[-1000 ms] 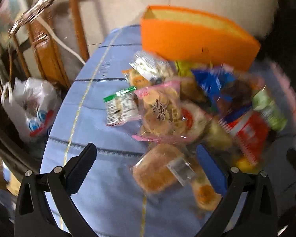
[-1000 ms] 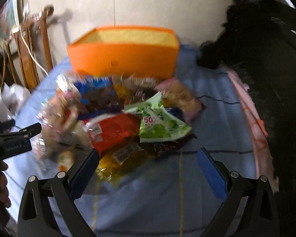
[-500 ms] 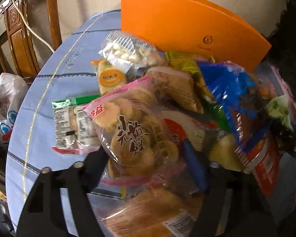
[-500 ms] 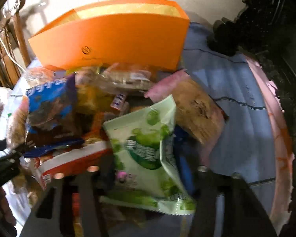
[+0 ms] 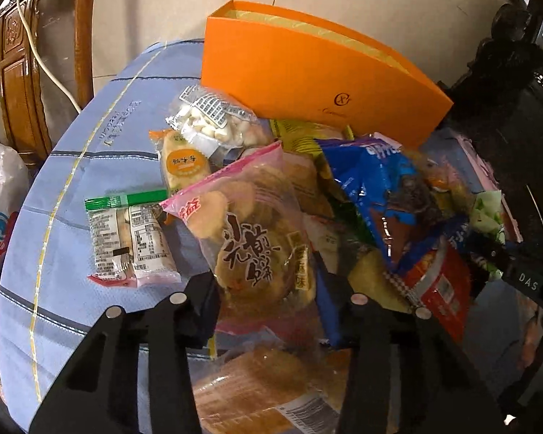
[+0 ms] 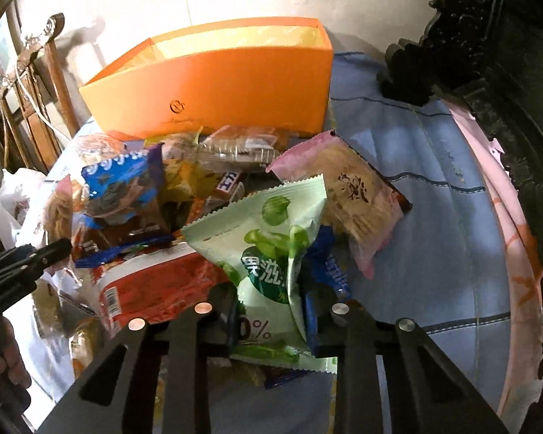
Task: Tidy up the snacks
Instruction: 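Grasp the green snack bag with the right tool while the left tool grasps the pink cookie bag, then lift both bags over the orange box and open both tools to drop them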
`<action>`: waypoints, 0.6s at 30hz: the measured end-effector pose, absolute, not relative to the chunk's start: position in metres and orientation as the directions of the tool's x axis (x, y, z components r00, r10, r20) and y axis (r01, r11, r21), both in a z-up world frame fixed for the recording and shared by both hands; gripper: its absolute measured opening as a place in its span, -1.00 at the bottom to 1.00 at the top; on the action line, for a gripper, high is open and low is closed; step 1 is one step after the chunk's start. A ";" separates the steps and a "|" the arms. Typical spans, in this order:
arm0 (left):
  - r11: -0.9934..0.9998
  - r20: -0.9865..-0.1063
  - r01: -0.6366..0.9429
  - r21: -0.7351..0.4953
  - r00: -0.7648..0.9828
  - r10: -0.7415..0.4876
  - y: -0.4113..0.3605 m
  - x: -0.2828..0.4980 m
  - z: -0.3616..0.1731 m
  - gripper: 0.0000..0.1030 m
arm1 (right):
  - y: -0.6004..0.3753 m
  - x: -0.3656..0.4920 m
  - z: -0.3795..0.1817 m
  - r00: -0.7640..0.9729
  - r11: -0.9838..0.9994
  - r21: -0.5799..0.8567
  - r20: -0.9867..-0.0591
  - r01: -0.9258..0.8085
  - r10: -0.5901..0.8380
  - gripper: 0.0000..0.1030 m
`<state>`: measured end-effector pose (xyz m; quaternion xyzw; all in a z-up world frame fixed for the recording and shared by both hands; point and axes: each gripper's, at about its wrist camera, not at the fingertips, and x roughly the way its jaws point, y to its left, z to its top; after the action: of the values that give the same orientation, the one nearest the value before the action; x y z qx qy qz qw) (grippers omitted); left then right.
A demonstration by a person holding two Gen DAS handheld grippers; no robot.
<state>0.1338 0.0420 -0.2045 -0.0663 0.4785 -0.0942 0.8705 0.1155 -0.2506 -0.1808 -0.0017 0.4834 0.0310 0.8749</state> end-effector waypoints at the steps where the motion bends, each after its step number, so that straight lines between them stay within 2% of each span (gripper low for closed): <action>1: 0.973 -0.815 0.098 -0.211 0.532 -0.231 0.042 0.131 -0.200 -0.16 | -0.252 0.114 -0.177 0.539 0.998 0.029 -0.840 -0.054 0.054 -0.49; 10: 0.952 -0.719 0.177 -0.248 0.626 -0.303 0.033 0.125 -0.122 -0.16 | -0.256 0.108 -0.107 0.640 0.993 0.091 -0.760 -0.072 0.116 -0.50; 18: 0.955 -0.706 0.199 -0.221 0.643 -0.297 0.012 0.141 -0.078 -0.16 | -0.260 0.121 -0.062 0.672 0.988 0.131 -0.725 -0.079 0.150 -0.50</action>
<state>0.1411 0.0115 -0.0780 -0.0615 0.3994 -0.1369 0.9044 0.1212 -0.2602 -0.0618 0.0441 0.4001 0.0628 0.9132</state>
